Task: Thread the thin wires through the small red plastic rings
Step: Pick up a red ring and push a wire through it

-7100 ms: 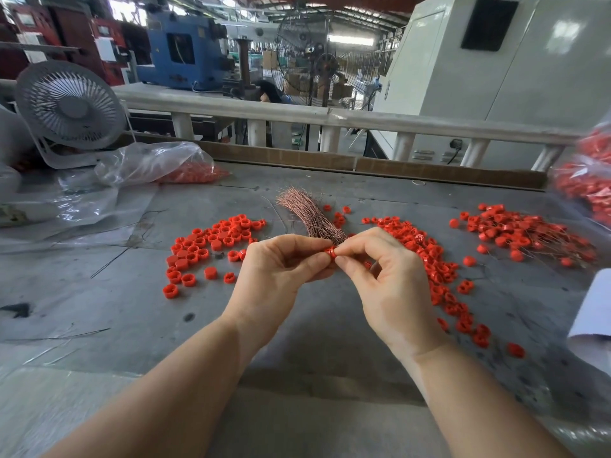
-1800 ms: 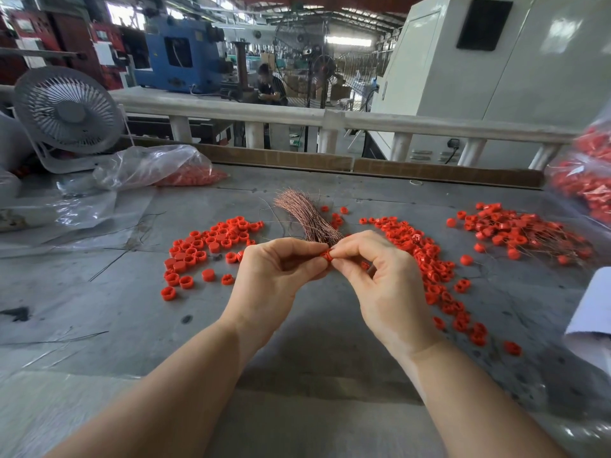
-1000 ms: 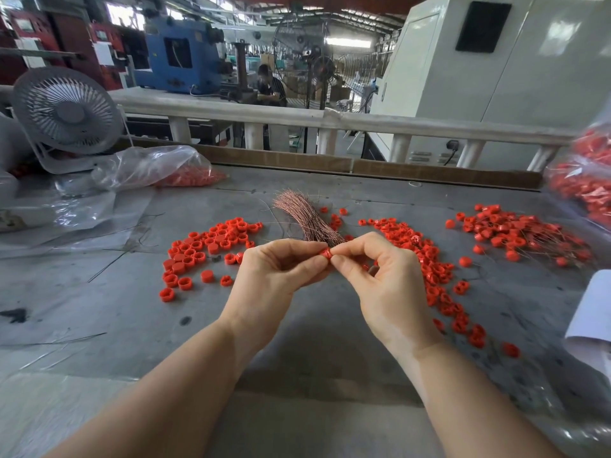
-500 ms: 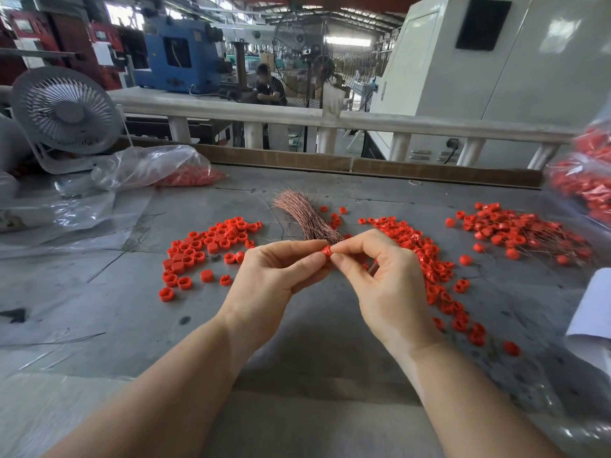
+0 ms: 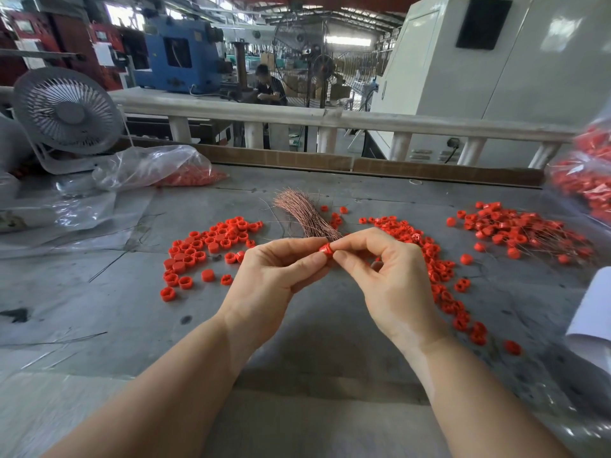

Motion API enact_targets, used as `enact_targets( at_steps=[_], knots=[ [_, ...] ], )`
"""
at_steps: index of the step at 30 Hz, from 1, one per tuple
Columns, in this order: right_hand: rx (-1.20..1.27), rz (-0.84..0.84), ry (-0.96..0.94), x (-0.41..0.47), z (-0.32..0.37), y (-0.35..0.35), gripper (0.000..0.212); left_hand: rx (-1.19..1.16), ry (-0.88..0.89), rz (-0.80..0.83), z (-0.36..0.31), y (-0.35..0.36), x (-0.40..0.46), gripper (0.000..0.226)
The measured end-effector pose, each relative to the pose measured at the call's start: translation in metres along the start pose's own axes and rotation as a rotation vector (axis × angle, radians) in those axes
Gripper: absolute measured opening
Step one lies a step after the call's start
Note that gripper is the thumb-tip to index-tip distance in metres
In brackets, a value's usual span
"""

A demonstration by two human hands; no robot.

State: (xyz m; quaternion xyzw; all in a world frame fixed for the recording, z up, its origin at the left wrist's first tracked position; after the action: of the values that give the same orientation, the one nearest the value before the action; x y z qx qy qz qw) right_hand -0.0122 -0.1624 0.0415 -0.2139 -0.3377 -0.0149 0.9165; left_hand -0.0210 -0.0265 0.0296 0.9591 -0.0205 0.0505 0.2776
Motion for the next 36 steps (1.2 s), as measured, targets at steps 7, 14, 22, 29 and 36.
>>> enact_targets(
  at_steps=[7, 14, 22, 29, 36],
  knots=[
    [-0.037, -0.006, -0.026, -0.0007, -0.0011, 0.0011, 0.012, -0.005, -0.008, -0.003, 0.0002, -0.001, -0.0002, 0.018],
    [-0.034, -0.016, -0.048, -0.0009, -0.0008, 0.0015, 0.011, -0.006, -0.008, -0.001, 0.0009, -0.0013, 0.0011, 0.018],
    [-0.096, -0.025, -0.104, -0.0019, -0.0026, 0.0027, 0.006, 0.055, 0.019, -0.009, 0.002, -0.0028, 0.0013, 0.024],
    [-0.083, -0.026, -0.084, -0.0022, -0.0035, 0.0043, 0.006, 0.112, 0.04, -0.006, 0.0013, -0.0035, 0.0009, 0.025],
    [-0.068, -0.016, -0.01, -0.0037, -0.0036, 0.0061, 0.008, 0.12, 0.063, -0.016, 0.0018, -0.0037, 0.0005, 0.02]
  ],
)
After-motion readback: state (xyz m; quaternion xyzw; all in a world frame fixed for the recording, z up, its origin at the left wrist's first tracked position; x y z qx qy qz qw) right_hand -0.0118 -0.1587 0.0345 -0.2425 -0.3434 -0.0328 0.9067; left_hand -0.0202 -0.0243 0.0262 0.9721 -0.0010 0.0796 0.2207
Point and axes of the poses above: each hand's wrist, its own x-axis towards the middle knuckle, its own y-axis out of the palm, z = x × y, the point moved 2 cm from there along x, towards the middle knuckle, and after that the axes turned 5 degrees about -x, right-handed, at the moved point
